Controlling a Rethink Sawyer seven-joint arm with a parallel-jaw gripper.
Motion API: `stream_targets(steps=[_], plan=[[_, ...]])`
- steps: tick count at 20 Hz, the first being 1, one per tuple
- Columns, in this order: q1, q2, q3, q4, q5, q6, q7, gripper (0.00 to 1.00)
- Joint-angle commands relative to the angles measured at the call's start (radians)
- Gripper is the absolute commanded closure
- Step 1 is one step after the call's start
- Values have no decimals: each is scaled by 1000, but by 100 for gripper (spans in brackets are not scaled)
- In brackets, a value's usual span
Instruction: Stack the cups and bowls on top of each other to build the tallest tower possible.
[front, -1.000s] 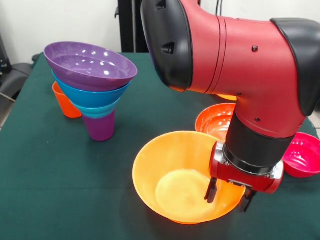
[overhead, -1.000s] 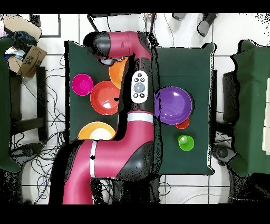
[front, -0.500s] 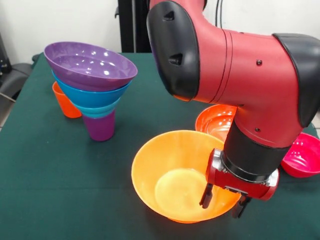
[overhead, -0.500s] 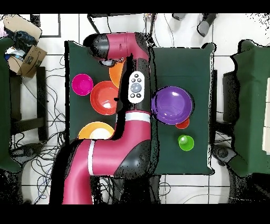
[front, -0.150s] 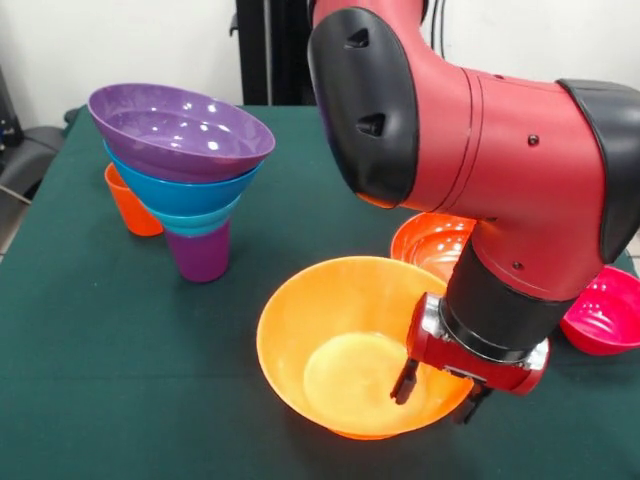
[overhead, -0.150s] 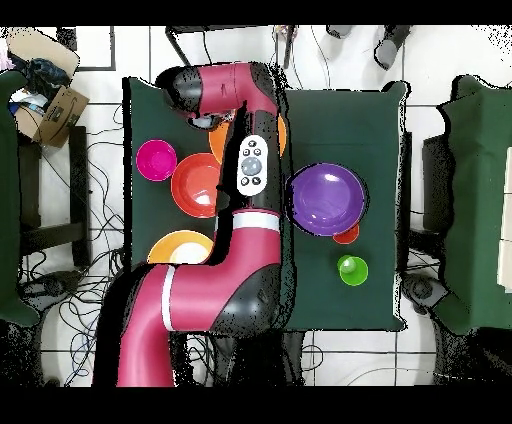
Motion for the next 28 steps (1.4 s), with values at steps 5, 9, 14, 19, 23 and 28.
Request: stream_targets(steps=[5,9,14,19,23,28], plan=[[-12,40,-3,-45,-20,179,-118,100],[-40,9,14,-63,20,186,-171,100],[-57,-62,16,-28,60,210,-190,100],[-69,-154,1,41,89,205,-199,100],[-63,-242,2,151,101,163,-191,100],[-51,-359,14,339,109,64,-193,100]])
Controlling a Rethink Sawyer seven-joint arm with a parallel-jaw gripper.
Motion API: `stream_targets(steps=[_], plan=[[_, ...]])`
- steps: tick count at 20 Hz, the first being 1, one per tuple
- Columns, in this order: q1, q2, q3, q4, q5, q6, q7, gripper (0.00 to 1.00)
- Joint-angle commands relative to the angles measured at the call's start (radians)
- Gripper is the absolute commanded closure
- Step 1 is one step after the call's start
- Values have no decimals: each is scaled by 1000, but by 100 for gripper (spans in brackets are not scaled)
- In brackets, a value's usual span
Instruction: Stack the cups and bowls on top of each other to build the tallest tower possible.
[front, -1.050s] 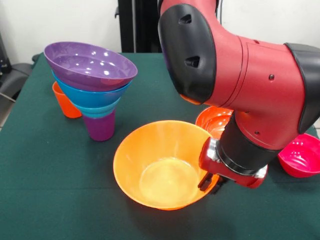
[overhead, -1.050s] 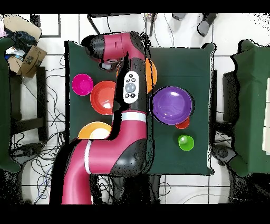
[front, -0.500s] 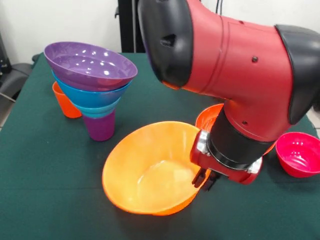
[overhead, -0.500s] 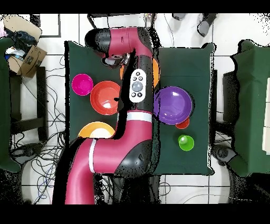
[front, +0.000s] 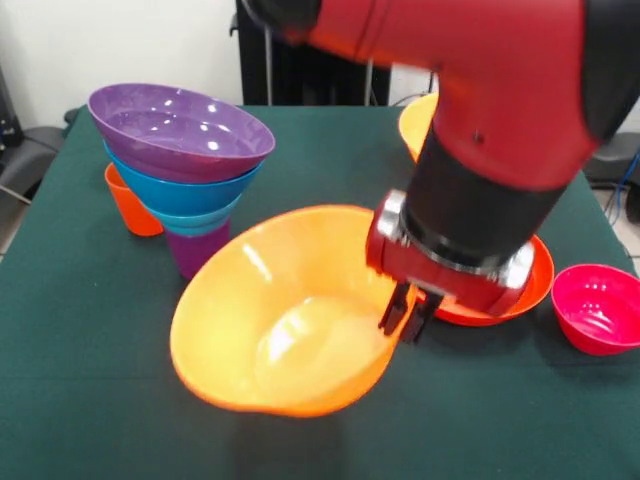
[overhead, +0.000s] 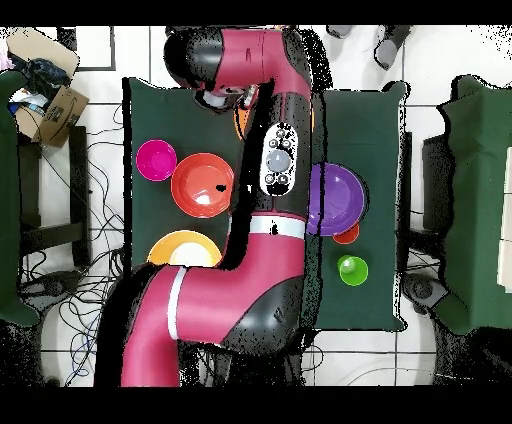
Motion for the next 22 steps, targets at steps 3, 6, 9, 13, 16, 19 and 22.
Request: stream_targets(steps=[3,6,9,13,16,19,22], plan=[[16,-298,42,473,-28,-195,-207,100],[30,-382,26,622,-63,-293,-194,100],[31,-460,16,761,-88,-374,-196,100],[20,-536,9,869,-116,-405,-216,100],[31,-574,-11,900,-146,-379,-204,100],[74,-590,-51,919,-206,-382,-170,100],[101,-605,-69,952,-250,-410,-151,100]])
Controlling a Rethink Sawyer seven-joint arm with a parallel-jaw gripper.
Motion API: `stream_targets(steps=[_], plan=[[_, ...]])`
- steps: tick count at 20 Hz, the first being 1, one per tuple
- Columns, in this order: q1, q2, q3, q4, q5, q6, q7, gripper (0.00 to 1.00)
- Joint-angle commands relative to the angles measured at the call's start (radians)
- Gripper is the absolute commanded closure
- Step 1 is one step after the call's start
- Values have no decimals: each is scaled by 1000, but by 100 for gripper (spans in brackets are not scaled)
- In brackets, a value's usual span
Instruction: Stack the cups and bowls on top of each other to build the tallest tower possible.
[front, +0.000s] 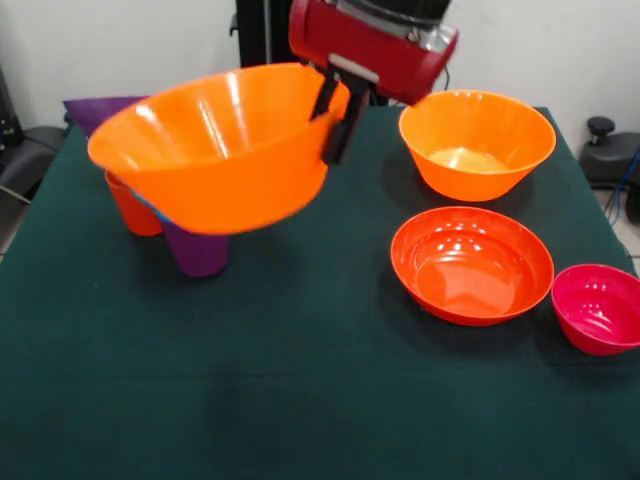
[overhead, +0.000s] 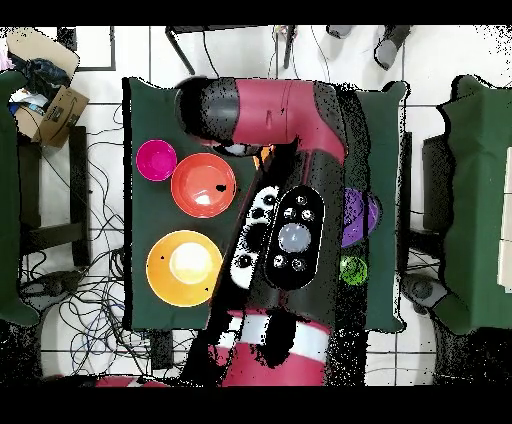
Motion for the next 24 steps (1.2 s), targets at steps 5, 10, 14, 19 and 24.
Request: stream_targets(steps=[5,10,14,19,24], plan=[[111,-120,-35,233,-215,-38,-112,100],[122,-126,4,274,-229,-160,-74,100],[118,-98,29,254,-236,-197,-68,100],[112,-99,41,242,-226,-178,-95,100],[91,-82,58,237,-225,-201,-120,100]])
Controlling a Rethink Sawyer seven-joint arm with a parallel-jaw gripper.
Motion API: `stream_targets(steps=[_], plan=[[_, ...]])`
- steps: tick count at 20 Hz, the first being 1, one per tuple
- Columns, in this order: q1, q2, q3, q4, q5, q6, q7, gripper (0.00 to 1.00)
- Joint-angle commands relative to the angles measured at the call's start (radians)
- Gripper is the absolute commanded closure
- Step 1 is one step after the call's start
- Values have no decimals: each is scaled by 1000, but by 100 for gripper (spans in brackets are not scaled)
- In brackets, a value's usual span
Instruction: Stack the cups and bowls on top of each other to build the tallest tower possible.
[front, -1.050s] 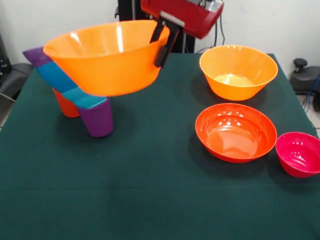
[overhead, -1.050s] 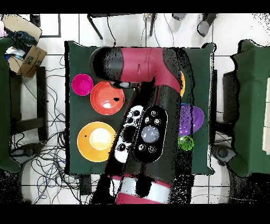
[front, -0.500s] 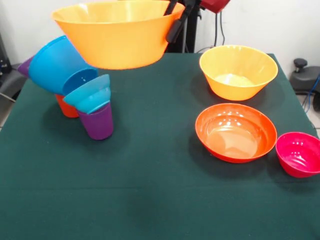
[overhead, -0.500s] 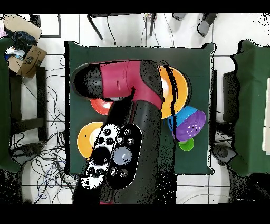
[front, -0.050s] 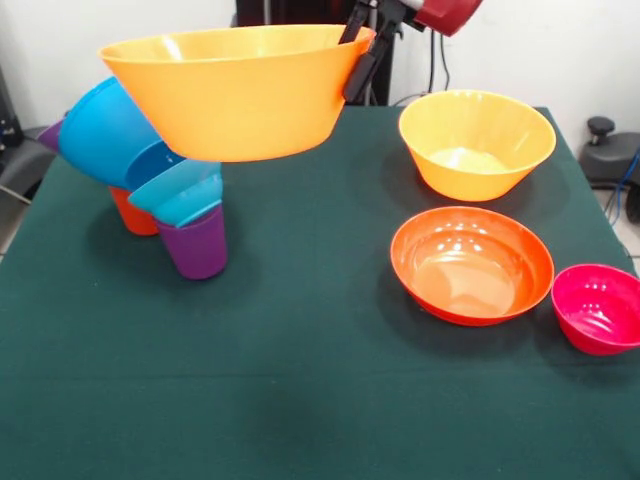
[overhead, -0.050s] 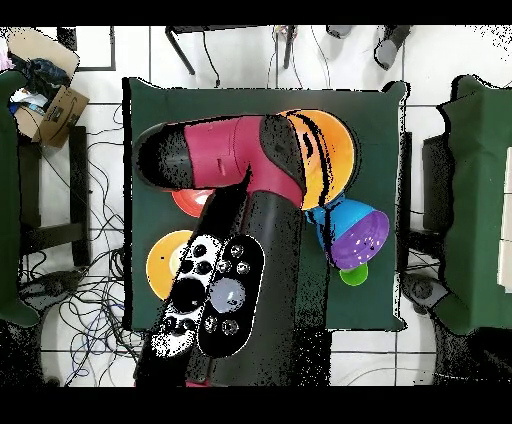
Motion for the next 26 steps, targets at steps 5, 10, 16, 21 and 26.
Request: stream_targets(steps=[5,10,16,21,26], plan=[[-38,51,124,67,-75,-37,-134,100],[-43,67,131,50,-77,-46,-125,100],[-87,57,161,89,-45,-106,-106,100],[-122,63,178,79,-49,-143,-104,100],[-140,68,189,71,-59,-155,-112,100]])
